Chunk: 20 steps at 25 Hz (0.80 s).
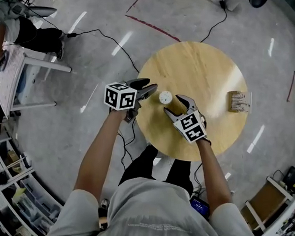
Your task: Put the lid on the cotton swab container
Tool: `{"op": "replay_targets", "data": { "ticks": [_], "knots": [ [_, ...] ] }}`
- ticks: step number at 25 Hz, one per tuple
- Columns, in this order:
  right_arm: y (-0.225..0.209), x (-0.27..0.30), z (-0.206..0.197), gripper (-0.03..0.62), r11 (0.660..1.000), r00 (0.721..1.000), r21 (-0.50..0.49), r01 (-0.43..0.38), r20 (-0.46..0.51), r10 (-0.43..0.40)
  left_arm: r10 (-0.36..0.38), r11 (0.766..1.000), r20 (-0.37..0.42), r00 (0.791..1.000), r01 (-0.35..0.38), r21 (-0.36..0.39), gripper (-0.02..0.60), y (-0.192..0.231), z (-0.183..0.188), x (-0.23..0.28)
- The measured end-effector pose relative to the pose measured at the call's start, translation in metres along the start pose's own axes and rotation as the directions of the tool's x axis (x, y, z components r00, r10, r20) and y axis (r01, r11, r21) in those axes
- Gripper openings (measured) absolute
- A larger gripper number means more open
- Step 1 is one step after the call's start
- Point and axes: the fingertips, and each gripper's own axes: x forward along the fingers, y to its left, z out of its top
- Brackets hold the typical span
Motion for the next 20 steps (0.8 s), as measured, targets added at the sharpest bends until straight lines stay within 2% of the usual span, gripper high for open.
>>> {"op": "replay_targets", "data": {
  "ticks": [6, 12, 16, 20],
  "knots": [
    [-0.002, 0.021, -0.007, 0.308, 0.999, 1.0, -0.027, 0.025, -0.016, -0.026, -0.097, 0.994, -0.004, 0.995, 0.096, -0.053, 0.185, -0.008, -0.01, 0.01],
    [-0.009, 0.026, -0.003, 0.287, 0.997, 0.998, -0.043, 0.068, -0.007, -0.068, -0.095, 0.995, -0.01, 0.995, 0.094, -0.034, 0.132, -0.008, -0.011, 0.007],
    [-0.009, 0.026, -0.003, 0.255, 0.995, 0.997, -0.062, 0.072, -0.009, -0.073, -0.102, 0.995, 0.025, 0.995, 0.102, -0.016, 0.123, -0.015, -0.009, -0.001],
    [-0.01, 0.022, -0.005, 0.25, 0.995, 0.997, -0.062, 0.073, -0.007, -0.074, -0.134, 0.991, 0.061, 0.989, 0.132, 0.026, 0.12, -0.03, -0.006, -0.005]
  ]
}}
